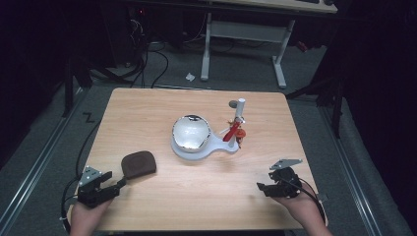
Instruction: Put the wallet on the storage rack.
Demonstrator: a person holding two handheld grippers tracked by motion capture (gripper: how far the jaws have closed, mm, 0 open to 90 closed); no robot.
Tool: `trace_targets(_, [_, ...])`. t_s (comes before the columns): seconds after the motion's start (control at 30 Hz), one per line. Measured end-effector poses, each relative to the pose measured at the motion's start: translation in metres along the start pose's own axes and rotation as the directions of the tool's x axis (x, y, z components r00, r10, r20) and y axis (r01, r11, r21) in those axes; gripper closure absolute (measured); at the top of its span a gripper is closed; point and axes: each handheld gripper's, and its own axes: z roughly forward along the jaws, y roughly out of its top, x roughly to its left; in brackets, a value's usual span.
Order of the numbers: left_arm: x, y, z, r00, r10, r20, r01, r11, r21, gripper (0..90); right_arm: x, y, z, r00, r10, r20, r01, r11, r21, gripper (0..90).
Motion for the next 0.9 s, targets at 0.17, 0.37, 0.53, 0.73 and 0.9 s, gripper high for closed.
trace_targets(0.17, [-0.002, 0.001, 0.0, 1.0, 0.01, 0.0, -0.01, 0.9999, -0.008, 35.3, 0.01, -0.02, 0.009, 0.9998, 0.02, -0.004, -0.02, 0.999, -0.045, 37.7])
trace_targets(0.37, [-0.004, 0.003, -0.002, 1.0, 0.005, 0.001, -0.005, 0.9994, -0.033, 35.6, 0.02, -0.039, 0.021, 0.9994, 0.032, -0.012, -0.032, 0.996, -0.078, 36.9])
trace_targets(0.53, [-0.003, 0.005, -0.005, 0.9998, -0.004, 0.02, 0.005, 0.9986, -0.053, 37.2, 0.023, -0.049, 0.021, 0.9991, 0.035, -0.023, -0.038, 0.988, -0.147, 34.8])
trace_targets(0.73, [0.0, 0.017, 0.0, 0.9998, -0.015, -0.015, 0.014, 0.9995, -0.029, 40.4, 0.022, -0.054, 0.016, 0.9975, 0.065, -0.028, -0.069, 0.98, -0.186, 32.8])
trace_targets(0.9, [0.001, 0.033, 0.011, 0.9989, -0.026, -0.039, 0.025, 0.9996, -0.011, 42.9, 0.016, -0.056, 0.018, 0.9943, 0.084, -0.067, -0.095, 0.978, -0.185, 30.8])
